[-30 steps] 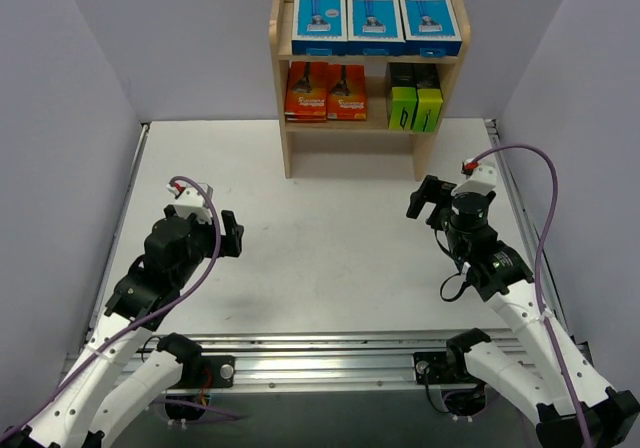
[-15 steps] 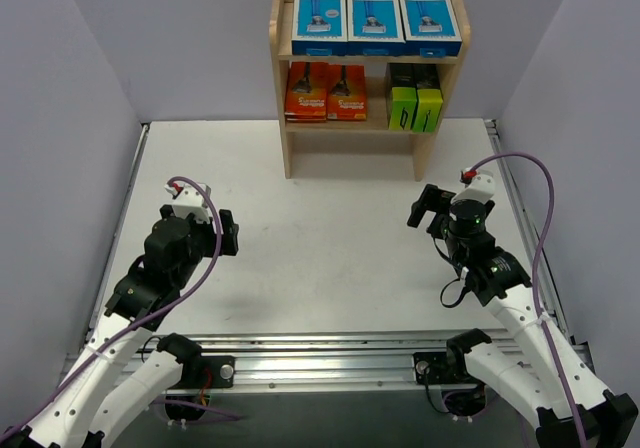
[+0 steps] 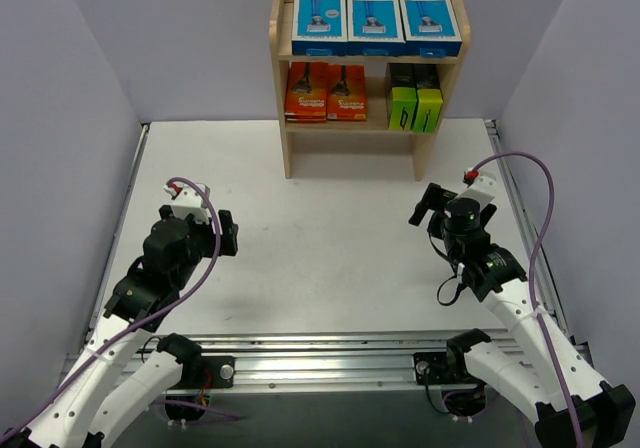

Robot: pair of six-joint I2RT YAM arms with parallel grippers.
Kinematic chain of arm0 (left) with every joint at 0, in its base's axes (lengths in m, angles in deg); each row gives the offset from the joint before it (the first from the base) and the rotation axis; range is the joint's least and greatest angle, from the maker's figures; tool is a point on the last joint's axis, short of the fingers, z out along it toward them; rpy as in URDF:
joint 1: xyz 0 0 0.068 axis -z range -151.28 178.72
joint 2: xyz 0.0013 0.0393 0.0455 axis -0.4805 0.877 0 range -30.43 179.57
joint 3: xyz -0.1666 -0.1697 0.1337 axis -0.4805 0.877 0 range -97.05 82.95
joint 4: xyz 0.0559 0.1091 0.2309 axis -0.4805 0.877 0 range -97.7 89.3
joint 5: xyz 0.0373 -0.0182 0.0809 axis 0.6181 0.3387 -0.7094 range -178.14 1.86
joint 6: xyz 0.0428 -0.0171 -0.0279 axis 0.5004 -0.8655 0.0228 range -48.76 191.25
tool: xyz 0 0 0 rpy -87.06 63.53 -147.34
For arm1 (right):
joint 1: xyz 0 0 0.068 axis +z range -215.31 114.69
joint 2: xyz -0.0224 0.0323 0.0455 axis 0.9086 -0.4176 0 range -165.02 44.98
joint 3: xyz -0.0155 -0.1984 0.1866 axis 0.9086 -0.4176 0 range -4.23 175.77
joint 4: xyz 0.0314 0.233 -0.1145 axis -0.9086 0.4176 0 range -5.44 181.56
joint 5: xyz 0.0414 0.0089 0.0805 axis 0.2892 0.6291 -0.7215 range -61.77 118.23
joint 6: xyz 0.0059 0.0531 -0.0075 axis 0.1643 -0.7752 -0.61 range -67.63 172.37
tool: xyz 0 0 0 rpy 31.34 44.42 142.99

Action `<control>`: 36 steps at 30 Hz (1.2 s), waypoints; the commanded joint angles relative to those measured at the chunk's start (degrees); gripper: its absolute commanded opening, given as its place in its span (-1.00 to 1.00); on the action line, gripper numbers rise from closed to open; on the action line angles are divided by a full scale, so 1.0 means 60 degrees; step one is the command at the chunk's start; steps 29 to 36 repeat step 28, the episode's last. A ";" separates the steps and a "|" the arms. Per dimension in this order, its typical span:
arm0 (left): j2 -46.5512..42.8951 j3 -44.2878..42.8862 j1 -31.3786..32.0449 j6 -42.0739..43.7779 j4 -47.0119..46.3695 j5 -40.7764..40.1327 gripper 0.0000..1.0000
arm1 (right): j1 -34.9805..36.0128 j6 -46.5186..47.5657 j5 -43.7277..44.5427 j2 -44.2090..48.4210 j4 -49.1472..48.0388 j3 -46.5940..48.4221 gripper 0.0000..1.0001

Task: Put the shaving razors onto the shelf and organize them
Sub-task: Place the shaving razor onto shelf

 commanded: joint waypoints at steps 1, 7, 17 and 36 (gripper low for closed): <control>-0.0119 -0.0221 -0.0036 0.0091 -0.0169 -0.0147 0.88 | 0.0012 -0.0136 0.0491 0.0161 0.0024 0.0375 0.99; -0.0104 -0.0206 -0.0080 0.0091 -0.0154 -0.0205 0.88 | 0.0115 -0.0150 0.0418 0.0556 -0.0049 0.0302 1.00; -0.0015 -0.0235 -0.0080 0.0105 -0.0139 -0.0250 0.88 | 0.0320 -0.0253 0.0521 0.0249 0.0097 0.0390 1.00; 0.0101 -0.0191 -0.0095 0.0135 -0.0198 -0.0264 0.88 | 0.0320 -0.0399 0.0154 -0.0131 0.0112 0.0449 0.99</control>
